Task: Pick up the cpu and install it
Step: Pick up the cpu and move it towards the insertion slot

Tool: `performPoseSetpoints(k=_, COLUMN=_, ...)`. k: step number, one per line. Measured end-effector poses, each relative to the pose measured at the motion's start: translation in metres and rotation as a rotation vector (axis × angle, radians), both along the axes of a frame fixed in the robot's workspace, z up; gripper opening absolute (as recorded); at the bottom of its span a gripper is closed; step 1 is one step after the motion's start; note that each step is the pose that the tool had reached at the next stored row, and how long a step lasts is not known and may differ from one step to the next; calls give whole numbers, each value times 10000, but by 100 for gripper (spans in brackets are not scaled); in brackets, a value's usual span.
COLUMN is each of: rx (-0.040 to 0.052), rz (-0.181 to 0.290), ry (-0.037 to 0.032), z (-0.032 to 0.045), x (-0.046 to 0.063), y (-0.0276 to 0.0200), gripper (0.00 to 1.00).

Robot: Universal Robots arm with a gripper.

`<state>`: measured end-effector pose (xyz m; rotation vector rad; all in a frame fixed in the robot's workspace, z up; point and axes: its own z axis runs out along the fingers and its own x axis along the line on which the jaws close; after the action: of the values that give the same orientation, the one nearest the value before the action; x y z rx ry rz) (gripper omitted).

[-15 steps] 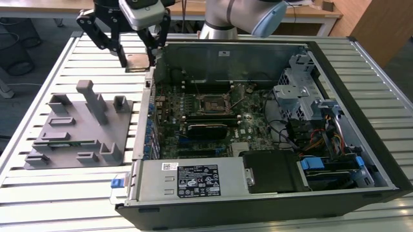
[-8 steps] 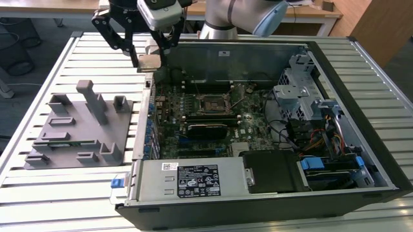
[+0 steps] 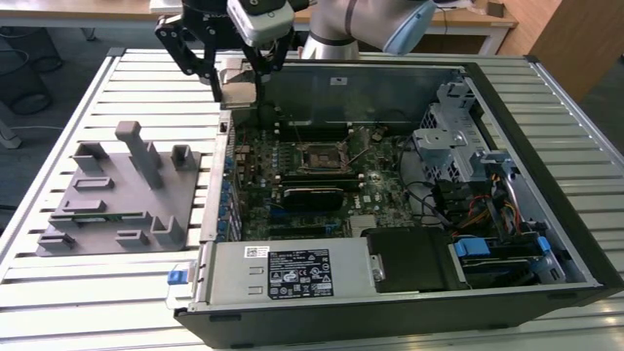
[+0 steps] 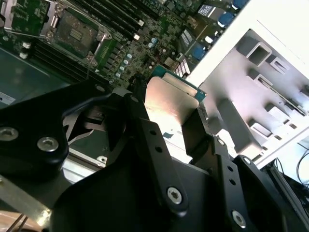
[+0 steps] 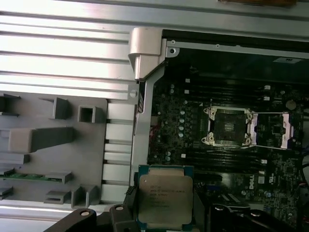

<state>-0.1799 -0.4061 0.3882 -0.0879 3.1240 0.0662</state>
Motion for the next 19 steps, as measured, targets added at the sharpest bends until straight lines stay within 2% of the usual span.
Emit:
performPoseSetpoints(k=4, rx=0, rz=0, ry=0, z=-1, x=128, y=0, gripper=54)
performPoseSetpoints(k=12, rx=0, rz=0, ry=3, z=-15, x=486, y=10, gripper=54)
performPoseSetpoints(k=16, rx=-1, rz=-1, ry=4, z=-22, x=660, y=41, gripper=54)
performPoseSetpoints(k=19, rx=1, rz=1, ry=3, z=-28, x=756, y=91, gripper=54)
